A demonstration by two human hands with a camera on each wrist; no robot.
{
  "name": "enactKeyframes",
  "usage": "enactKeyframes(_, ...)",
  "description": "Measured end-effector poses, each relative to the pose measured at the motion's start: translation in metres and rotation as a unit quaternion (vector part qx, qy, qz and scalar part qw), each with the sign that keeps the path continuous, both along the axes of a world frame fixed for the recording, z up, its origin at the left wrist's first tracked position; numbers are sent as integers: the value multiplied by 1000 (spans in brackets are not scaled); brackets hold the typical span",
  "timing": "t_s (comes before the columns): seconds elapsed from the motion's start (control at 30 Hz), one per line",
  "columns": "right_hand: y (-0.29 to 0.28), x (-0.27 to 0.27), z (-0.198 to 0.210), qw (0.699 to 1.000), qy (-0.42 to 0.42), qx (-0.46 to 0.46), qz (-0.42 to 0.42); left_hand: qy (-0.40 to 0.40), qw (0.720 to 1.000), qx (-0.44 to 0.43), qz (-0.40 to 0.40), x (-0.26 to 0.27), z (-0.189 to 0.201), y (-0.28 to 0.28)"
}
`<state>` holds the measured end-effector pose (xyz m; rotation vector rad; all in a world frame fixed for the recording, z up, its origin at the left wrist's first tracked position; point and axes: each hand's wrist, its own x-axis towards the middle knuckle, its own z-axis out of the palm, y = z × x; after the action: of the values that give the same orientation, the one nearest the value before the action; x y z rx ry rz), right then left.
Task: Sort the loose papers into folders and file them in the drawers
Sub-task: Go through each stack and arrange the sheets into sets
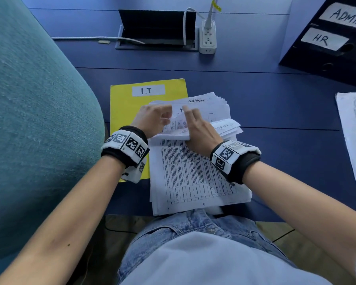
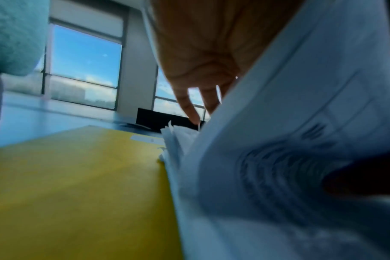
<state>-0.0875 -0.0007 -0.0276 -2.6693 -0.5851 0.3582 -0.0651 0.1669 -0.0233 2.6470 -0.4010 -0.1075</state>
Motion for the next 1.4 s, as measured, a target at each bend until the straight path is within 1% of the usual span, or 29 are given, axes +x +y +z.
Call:
enactKeyframes(0.03, 0, 1, 1, 1000, -10, 11, -15, 34, 998, -53, -11, -2, 2, 1)
enactKeyframes(0.07, 0, 1, 2, 999, -22, -1, -26, 70, 993, -90, -13, -3, 5, 2)
enactKeyframes(0.13, -1, -1, 7, 995, -45, -83, -33, 124, 982, -142, -9, -4, 9, 4)
enactKeyframes(0.17, -2, -3, 5, 991, -69, -113, -35, 147, 974, -173, -1, -3, 11, 5)
enactKeyframes(0.23, -1, -8, 6, 976, -154, -147, -38, 171, 960, -217, 45, 0, 13, 5)
enactKeyframes(0.27, -1, -9, 7, 969, -187, -155, -37, 169, 961, -207, 71, 3, 11, 4)
enactKeyframes(0.3, 0, -11, 10, 967, -190, -166, -18, 157, 969, -160, 101, 6, 7, 3)
enactKeyframes(0.33, 2, -15, 12, 972, -159, -175, 10, 136, 979, -82, 128, 9, 3, 2)
enactKeyframes(0.37, 2, -18, 14, 976, -116, -179, 36, 121, 982, -14, 145, 10, 0, 0)
enactKeyframes(0.4, 2, -21, 14, 977, -88, -187, 53, 119, 981, 27, 152, 10, -3, -3)
enactKeyframes(0.43, 1, -24, 15, 976, -82, -191, 66, 121, 979, 50, 153, 11, -6, -4)
enactKeyframes(0.53, 0, -27, 12, 974, -74, -195, 84, 124, 978, 70, 153, 13, -9, -6)
enactKeyframes(0.63, -2, -20, 16, 985, -67, -141, 76, 114, 981, 71, 142, 14, -7, -5)
enactKeyframes(0.73, -6, -5, 24, 991, -77, -97, 56, 113, 985, 0, 133, 13, -7, 1)
enactKeyframes(0.83, -10, 8, 26, 989, -107, -96, 44, 101, 981, -89, 136, 8, -4, 5)
enactKeyframes(0.93, -14, 16, 28, 989, -116, -94, 24, 79, 974, -153, 146, 1, 2, 4)
enactKeyframes(1.0, -18, 19, 30, 988, -122, -92, 8, 58, 973, -174, 142, -2, 5, 6)
enactKeyframes(1.13, -21, 18, 31, 987, -140, -77, 25, 40, 973, -189, 123, -4, 11, 6)
enactKeyframes(1.2, -22, 16, 28, 986, -140, -81, 25, 68, 963, -234, 114, -4, 13, 6)
enactKeyframes(1.27, -23, 11, 26, 987, -136, -88, 27, 102, 935, -323, 105, -4, 13, 8)
enactKeyframes(1.3, -24, 7, 25, 986, -137, -89, 33, 111, 925, -348, 107, -4, 14, 8)
enactKeyframes(1.33, -25, 2, 24, 985, -140, -89, 40, 116, 921, -356, 108, -3, 13, 7)
enactKeyframes(1.4, -28, -8, 22, 984, -141, -89, 56, 115, 929, -338, 101, -3, 12, 6)
